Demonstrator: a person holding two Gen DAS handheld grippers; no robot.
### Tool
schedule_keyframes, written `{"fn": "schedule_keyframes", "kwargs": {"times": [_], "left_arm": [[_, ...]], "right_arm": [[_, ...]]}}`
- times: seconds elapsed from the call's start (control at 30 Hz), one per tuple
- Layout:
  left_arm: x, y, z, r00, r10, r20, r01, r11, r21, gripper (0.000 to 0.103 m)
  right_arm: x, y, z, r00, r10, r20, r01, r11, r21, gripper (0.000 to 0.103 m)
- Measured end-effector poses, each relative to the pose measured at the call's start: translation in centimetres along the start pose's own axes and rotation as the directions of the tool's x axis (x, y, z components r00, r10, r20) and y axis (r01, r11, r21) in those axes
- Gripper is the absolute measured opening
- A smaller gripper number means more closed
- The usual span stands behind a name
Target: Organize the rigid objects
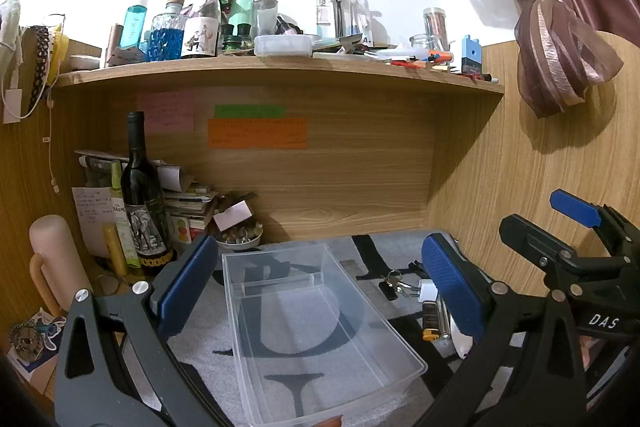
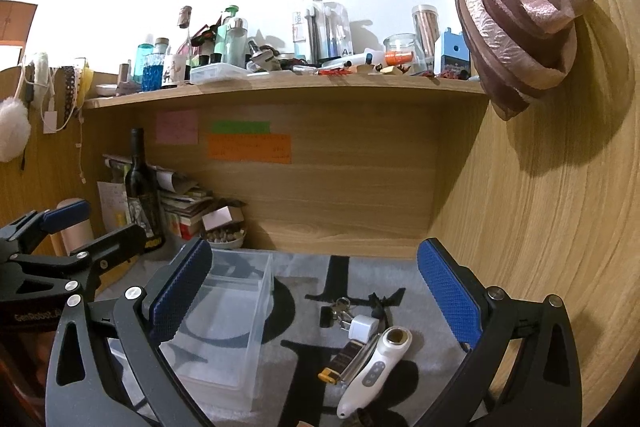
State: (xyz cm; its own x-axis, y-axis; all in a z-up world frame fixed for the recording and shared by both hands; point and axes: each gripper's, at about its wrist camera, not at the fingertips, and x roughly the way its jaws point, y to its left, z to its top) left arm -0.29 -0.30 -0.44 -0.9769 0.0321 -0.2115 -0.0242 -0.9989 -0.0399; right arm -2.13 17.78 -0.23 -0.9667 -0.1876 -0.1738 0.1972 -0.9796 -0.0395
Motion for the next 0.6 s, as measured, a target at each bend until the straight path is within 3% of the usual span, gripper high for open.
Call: {"fn": "schedule_keyframes", "kwargs": {"times": [0.6], "left_arm": [[-0.34,0.12,-0.03,1.0,0.0,0.004,0.0,1.0,-0.013,0.103]], "right_arm": [[-0.06,0.12,-0.15,1.0,0.004,-0.008,-0.004,1.0,-0.003,0.103]]}}
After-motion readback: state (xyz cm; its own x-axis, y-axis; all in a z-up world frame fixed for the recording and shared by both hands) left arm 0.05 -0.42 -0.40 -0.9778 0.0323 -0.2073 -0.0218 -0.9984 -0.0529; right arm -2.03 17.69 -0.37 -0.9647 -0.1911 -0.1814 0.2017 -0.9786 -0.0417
